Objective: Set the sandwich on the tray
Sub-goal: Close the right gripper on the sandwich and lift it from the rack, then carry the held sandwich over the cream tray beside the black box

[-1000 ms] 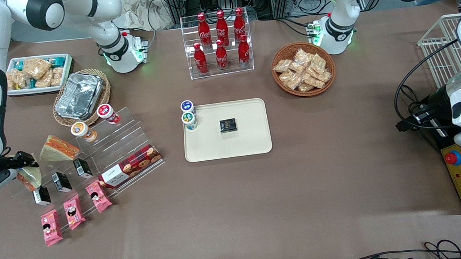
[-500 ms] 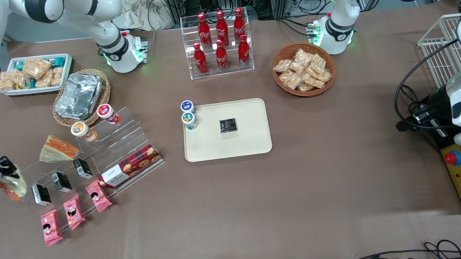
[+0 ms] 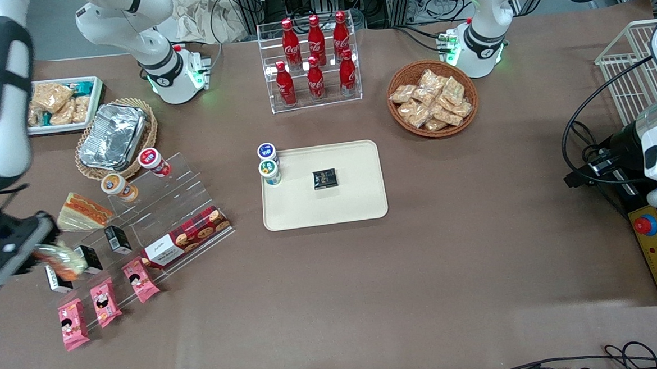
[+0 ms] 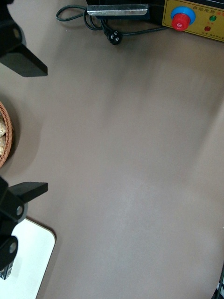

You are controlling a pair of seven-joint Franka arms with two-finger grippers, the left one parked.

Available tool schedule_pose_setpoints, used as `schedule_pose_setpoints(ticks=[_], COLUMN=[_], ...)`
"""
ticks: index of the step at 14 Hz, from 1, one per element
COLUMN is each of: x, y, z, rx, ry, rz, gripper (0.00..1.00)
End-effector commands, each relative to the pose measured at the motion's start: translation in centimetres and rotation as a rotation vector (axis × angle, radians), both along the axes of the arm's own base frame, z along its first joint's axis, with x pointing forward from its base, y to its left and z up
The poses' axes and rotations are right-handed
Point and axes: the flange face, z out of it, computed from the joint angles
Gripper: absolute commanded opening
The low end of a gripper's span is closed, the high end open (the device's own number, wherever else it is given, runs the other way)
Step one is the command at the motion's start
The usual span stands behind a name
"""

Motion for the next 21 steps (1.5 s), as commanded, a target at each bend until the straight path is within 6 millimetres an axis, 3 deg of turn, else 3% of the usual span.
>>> schedule_pose_setpoints(ticks=[1,4,6,8,11,14,21], x=[-0.6,-1.7,-2.6,-2.8,-3.9,-5.7,-9.6], y=[8.7,18.6,24.5,29.0,34.2,38.9,45.0], z=[-0.1,-2.6,-6.3,-10.3,-14.3,-16.6,-23.1], rx=[-0.01,0.015,0.061,0.081,0.078,0.064,0.007], ry=[0.02,0.057,0.109,0.111,0.096,0.065,0.09], rz=[0.13,0.184,0.228,0.276,0.349,0.413,0.457], gripper=[0.0,0.0,0.0,0.0,0.0,0.0,0.0])
